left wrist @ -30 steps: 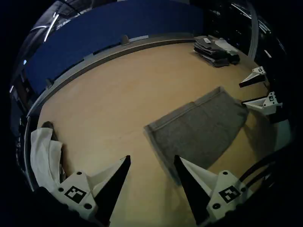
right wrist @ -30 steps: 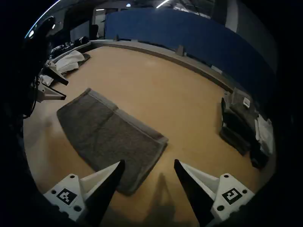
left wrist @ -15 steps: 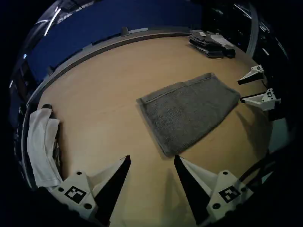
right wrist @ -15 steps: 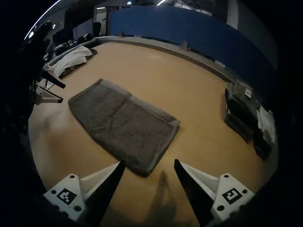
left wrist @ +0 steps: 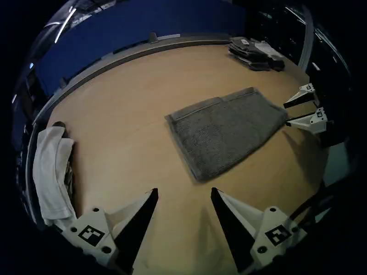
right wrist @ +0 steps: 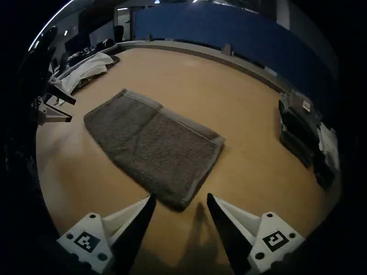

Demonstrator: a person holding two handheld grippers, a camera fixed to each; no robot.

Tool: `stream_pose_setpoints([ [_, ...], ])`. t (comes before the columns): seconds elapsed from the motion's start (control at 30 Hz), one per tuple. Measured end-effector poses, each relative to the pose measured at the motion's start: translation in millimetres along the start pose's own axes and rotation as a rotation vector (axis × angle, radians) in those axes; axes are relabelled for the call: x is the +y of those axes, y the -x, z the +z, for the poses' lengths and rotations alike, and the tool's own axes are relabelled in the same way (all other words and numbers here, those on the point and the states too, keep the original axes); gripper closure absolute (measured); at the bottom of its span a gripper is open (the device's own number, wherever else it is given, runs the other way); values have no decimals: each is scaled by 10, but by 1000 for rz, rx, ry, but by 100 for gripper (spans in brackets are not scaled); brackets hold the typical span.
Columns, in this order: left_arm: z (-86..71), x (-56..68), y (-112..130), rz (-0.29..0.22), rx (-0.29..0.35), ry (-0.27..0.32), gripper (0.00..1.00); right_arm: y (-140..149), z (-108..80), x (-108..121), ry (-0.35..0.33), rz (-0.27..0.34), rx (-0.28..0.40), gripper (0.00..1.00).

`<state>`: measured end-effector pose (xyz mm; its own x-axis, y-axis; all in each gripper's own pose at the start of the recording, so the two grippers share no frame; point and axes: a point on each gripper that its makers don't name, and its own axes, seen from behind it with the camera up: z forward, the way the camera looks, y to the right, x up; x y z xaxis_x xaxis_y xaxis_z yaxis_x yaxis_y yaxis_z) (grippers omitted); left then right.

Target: Fold towel

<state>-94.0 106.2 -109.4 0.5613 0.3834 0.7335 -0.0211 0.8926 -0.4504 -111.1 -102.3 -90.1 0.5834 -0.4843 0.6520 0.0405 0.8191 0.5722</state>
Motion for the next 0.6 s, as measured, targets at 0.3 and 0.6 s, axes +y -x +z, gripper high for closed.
stream_pose_setpoints([
  [0.3,-17,30,28,2,0,1,15,55,10,-32,-20,14,-25,60],
  [0.6,-25,57,49,-1,-3,3,15,106,25,-30,-13,14,-30,89],
])
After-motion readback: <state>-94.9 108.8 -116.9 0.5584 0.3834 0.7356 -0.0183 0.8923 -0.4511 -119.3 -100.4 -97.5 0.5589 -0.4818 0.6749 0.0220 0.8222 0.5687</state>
